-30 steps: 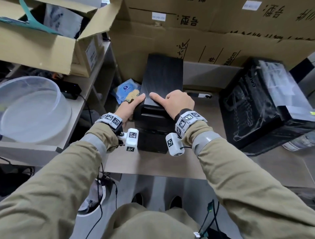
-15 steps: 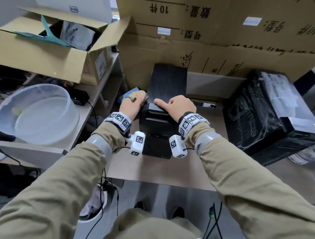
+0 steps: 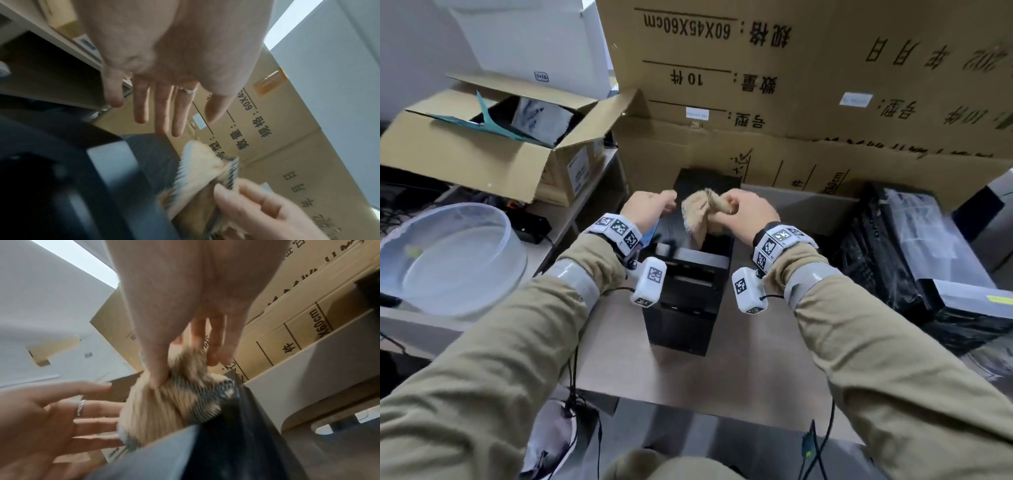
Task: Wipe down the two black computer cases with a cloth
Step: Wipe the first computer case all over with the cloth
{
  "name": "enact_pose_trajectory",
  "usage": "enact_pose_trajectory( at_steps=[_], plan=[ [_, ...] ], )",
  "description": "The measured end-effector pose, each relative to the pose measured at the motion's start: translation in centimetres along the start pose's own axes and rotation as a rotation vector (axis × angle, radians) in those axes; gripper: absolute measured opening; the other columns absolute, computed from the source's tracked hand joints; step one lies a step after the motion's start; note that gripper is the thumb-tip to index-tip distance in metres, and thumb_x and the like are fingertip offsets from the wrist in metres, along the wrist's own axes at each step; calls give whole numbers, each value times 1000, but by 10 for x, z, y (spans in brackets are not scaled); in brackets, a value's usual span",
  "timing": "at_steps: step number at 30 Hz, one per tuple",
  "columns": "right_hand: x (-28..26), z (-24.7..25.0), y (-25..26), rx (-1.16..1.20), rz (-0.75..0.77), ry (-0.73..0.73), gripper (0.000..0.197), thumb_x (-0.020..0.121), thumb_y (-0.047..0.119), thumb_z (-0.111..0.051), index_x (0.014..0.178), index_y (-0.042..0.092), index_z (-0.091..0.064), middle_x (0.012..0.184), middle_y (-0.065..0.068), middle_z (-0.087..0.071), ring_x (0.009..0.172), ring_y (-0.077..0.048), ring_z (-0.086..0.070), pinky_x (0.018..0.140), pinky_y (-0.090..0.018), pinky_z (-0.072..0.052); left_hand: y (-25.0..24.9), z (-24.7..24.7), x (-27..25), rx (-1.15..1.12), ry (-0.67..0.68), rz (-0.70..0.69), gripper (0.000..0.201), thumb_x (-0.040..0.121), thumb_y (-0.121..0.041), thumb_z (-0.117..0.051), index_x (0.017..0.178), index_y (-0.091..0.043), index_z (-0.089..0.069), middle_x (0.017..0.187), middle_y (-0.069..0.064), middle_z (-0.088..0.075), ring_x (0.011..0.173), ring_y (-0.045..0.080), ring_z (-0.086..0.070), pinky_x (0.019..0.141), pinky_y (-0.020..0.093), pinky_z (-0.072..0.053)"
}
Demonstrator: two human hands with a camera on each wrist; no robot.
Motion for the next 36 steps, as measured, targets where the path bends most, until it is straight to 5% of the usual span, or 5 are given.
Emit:
enact_pose_trajectory(
  at_steps=[7,15,22,27,36],
  plan=[
    [-4,-54,1,128,174,472,23,79,22,-84,101,29,-80,90,12,-75,87,-1,-66,79,-17,-47,44,-19,-22,246,207,106,64,79,-40,-80,136,-19,-59,133,-4,-57,124,14,-52,101,25,-35],
    [15,-82,2,129,203,555,48,77,22,-84,120,38,-68,69,15,-66,76,-5,-62,87,-29,-52,58,-10,-27,122,156,9,40,70,-38,-88,88,-5,-74,105,-1,-73,113,2,-55,107,25,-39],
    [45,-64,-14,39,50,367,45,85,35,-79,129,37,-66,114,10,-72,95,-10,-64,91,-23,-47,59,-8,-22,123,218,53,50,69,-46,-87,84,-1,-73,106,-4,-75,128,-2,-47,114,31,-33],
    [56,-50,-22,-86,-26,326,46,91,29,-70,136,27,-62,123,4,-71,110,-18,-66,89,-20,-43,53,2,-9,50,135,108,36,79,-47,-79,90,-15,-70,83,-2,-67,75,10,-57,62,17,-43],
    [63,-56,-12,-61,-74,568,70,74,12,-87,138,17,-60,88,8,-67,56,0,-66,65,-23,-59,54,5,32,-134,307,238,15,95,-6,-63,108,-4,-58,88,16,-53,67,20,-52,57,30,-50]
  ],
)
Point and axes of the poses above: each hand's wrist, its own x-axis towards the middle knuckle, its own z-axis out of the back of the hand, y = z × x, the point moved 8 cm from there along x, towards the middle knuckle
